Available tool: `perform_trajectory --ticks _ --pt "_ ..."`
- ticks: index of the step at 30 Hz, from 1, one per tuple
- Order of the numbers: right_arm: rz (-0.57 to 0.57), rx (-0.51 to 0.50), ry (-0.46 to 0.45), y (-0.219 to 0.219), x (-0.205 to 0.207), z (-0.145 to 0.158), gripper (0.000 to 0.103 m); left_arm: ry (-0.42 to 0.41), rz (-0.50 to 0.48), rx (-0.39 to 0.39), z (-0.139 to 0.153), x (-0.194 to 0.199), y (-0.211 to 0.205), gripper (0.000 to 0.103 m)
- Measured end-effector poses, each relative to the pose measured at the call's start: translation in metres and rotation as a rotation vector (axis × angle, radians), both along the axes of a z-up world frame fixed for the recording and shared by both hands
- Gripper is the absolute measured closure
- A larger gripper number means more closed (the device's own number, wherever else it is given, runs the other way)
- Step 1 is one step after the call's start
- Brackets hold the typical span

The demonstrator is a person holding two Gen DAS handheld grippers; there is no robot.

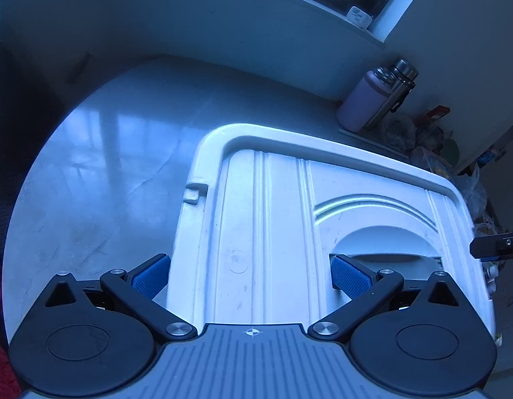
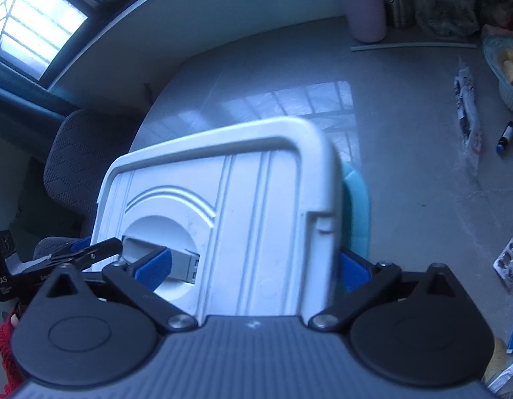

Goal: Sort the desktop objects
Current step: 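Lower the white lid flat onto the teal tub's rim with both tools, then press the white lid down onto the tub with both tools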

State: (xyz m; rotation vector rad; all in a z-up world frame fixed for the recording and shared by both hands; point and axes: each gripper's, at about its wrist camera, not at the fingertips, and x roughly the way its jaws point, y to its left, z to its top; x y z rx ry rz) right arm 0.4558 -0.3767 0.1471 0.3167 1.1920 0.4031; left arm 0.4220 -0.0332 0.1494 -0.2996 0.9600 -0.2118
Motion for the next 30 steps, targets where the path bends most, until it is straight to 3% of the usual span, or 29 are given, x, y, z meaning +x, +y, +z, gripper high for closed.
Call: perform_trajectory --ticks 13,22,27,30 --pt "-0.060 -0.177 -0.094 -0.008 -0.023 0.026 0.000 0.003 -0.032 0.067 0.009 -0.002 -0.012 0.000" --pt "-0.038 -0.205 -0.041 -0.004 -0.035 0.019 0.002 -0.012 -0.060 0.175 0.031 -0.005 -0.017 0.000" --pt "0.003 -0.286 -0.029 0.007 -0.040 0.014 0.011 0.049 -0.049 0.202 0.034 0.001 -0.016 0.000" --pt "0.011 -0.300 -0.020 0.009 -0.043 0.013 0.027 0.084 -0.048 0.187 0.034 0.003 -0.014 0.000"
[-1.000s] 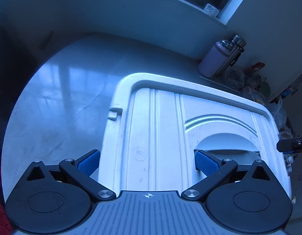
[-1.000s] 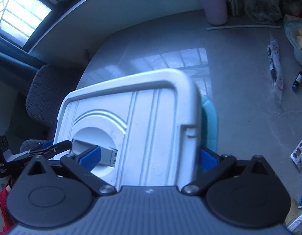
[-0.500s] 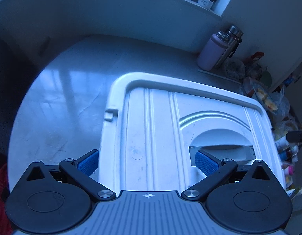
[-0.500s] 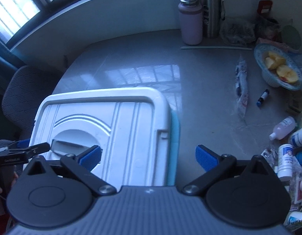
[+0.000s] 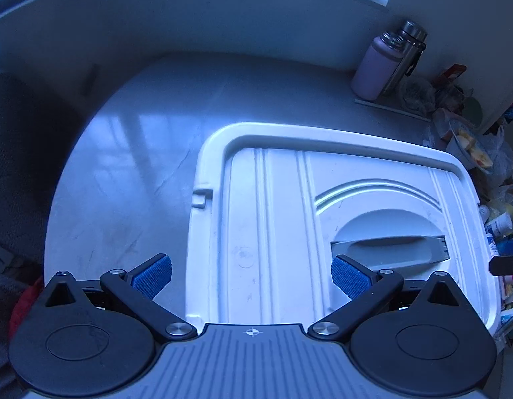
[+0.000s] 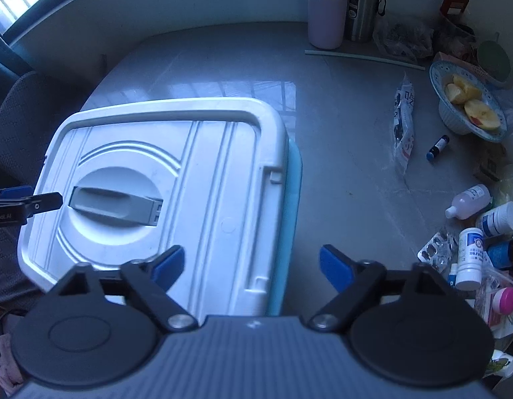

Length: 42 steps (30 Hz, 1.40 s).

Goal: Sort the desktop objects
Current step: 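Press the white lid down onto the tub with both tools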

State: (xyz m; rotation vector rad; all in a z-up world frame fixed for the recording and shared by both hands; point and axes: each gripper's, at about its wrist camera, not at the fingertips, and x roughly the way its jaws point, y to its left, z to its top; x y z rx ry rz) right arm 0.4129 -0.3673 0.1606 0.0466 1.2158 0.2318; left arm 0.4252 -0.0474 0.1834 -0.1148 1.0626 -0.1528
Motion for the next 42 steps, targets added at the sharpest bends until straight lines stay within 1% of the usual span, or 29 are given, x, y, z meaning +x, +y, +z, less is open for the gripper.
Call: perform_trajectory --ticks 1,3,5,9,15,21,26,28,30,35,42 --pt "0.001 -0.002 0.000 0.001 -0.001 0.000 0.029 0.000 -0.004 -0.002 0.001 0.000 -0.001 0.000" --pt "-0.003 0.000 -0.004 0.004 -0.002 0.002 0.041 0.005 -0.011 0.000 0.002 0.001 -0.002 0.000" --pt "-0.017 0.001 -0.009 0.004 -0.001 0.002 0.044 0.018 -0.018 0.000 0.000 0.002 -0.004 0.000" --pt "-0.045 0.009 0.004 0.004 0.003 -0.003 0.044 0.042 -0.026 0.012 -0.005 0.003 -0.004 0.000" --pt "-0.041 0.007 0.016 0.009 0.007 -0.011 0.044 0.059 -0.017 0.005 -0.011 0.004 -0.002 0.000" --pt "-0.041 -0.008 0.018 0.009 0.007 -0.010 0.043 0.057 -0.017 -0.007 -0.015 0.001 0.001 0.000" --pt "-0.061 0.017 0.027 0.005 0.010 -0.011 0.043 0.058 -0.017 -0.008 -0.016 -0.001 0.001 0.000" --pt "-0.067 0.027 0.029 0.004 0.012 -0.011 0.043 0.059 -0.027 -0.008 -0.016 0.003 0.004 0.000" --pt "-0.069 0.041 0.033 0.005 0.014 -0.012 0.042 0.059 -0.027 -0.009 -0.016 0.004 0.004 0.000" --pt "-0.042 0.034 0.023 0.011 0.013 -0.011 0.041 0.058 -0.026 -0.009 -0.017 0.005 0.001 0.000" --pt "-0.036 0.025 0.016 0.012 0.011 -0.011 0.042 0.058 -0.021 -0.008 -0.016 0.007 -0.002 0.000"
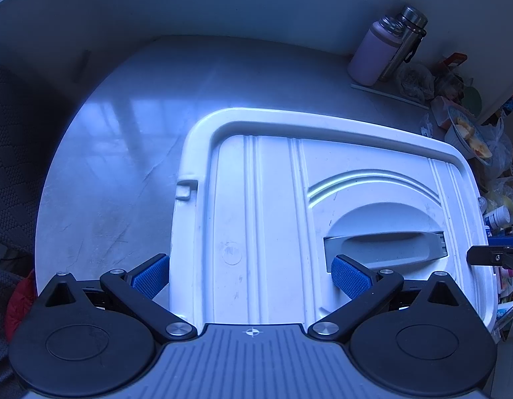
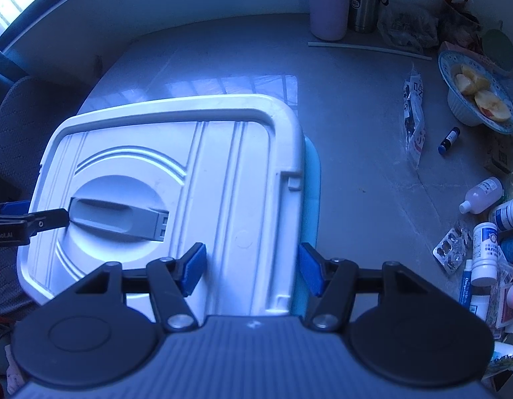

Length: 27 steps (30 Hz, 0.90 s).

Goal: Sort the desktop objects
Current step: 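Press the white lid down onto the tub with both tools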

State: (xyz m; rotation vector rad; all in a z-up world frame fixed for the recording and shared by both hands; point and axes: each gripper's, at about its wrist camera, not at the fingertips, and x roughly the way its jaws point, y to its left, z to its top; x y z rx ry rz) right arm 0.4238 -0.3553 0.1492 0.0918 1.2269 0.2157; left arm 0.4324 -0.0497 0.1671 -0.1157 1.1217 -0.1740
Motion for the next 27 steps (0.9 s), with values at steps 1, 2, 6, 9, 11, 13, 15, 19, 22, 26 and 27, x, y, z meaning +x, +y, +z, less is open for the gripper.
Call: perform_trajectory --ticks 1,2,6,9,11,13,15,19,22,26,27 --pt "0.002 -0.004 -0.001 0.001 -0.001 0.000 0.042 0.000 0.000 0.001 0.000 0.000 -0.001 0.000" --pt "0.001 -0.006 -0.003 0.001 -0.002 0.000 0.042 0.000 0.000 0.001 0.000 0.001 -0.001 0.000" --pt "-0.006 -0.007 -0.007 0.000 -0.005 0.001 0.042 -0.002 -0.002 0.003 0.001 0.001 -0.004 0.000" --pt "-0.010 -0.012 -0.008 -0.001 -0.006 0.001 0.042 -0.009 -0.010 0.010 0.003 0.001 -0.007 0.000" --pt "-0.013 -0.015 -0.009 -0.002 -0.007 0.002 0.042 -0.014 -0.017 0.013 0.005 0.000 -0.009 0.000" --pt "-0.016 -0.017 -0.010 -0.003 -0.008 0.002 0.042 -0.016 -0.022 0.014 0.005 0.000 -0.011 0.000" --pt "-0.017 -0.020 -0.009 -0.004 -0.009 0.002 0.042 -0.013 -0.025 0.011 0.005 0.000 -0.013 0.000" --pt "-0.023 -0.029 -0.011 -0.005 -0.011 0.002 0.042 -0.009 -0.031 0.006 0.003 0.000 -0.015 0.000" --pt "-0.026 -0.035 -0.005 -0.007 -0.012 0.000 0.042 -0.007 -0.032 -0.003 0.002 -0.001 -0.016 0.000" --pt "-0.037 -0.024 -0.004 -0.008 -0.014 -0.001 0.042 -0.009 -0.038 -0.001 0.001 -0.001 -0.016 0.000" --pt "-0.036 -0.022 -0.001 -0.008 -0.014 -0.001 0.040 -0.009 -0.042 -0.003 0.001 -0.001 -0.015 0.000"
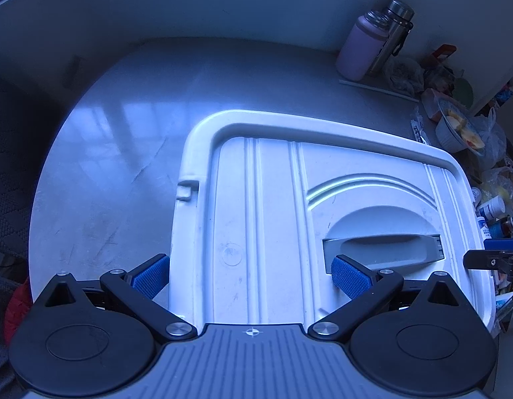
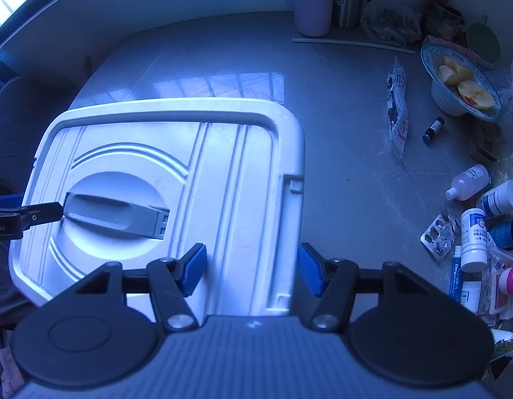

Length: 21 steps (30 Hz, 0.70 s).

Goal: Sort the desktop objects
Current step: 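Press the white lid down onto the tub with both tools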

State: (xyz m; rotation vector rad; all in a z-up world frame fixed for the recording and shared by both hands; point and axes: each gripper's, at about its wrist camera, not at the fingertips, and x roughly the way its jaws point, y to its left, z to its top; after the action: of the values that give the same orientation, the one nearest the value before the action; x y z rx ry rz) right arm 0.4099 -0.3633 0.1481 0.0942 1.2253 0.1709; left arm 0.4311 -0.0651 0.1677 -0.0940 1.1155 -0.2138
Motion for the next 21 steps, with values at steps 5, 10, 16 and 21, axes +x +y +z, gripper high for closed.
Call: perform_trajectory --ticks 5,10,16,21 --pt "0.003 -0.004 0.003 -0.001 -0.003 0.001 0.036 -0.007 0.009 0.011 0.001 -0.003 0.006 0.000" --pt "-0.014 -0.013 0.013 -0.003 -0.005 -0.006 0.029 0.006 0.021 0.002 -0.004 -0.004 0.010 0.000" --pt "-0.016 -0.015 0.010 -0.004 -0.010 -0.012 0.026 0.016 -0.008 0.016 -0.009 -0.006 0.002 0.000" --pt "-0.040 -0.001 -0.004 -0.006 -0.014 -0.012 0.025 0.002 -0.008 0.012 -0.010 -0.007 0.002 0.000"
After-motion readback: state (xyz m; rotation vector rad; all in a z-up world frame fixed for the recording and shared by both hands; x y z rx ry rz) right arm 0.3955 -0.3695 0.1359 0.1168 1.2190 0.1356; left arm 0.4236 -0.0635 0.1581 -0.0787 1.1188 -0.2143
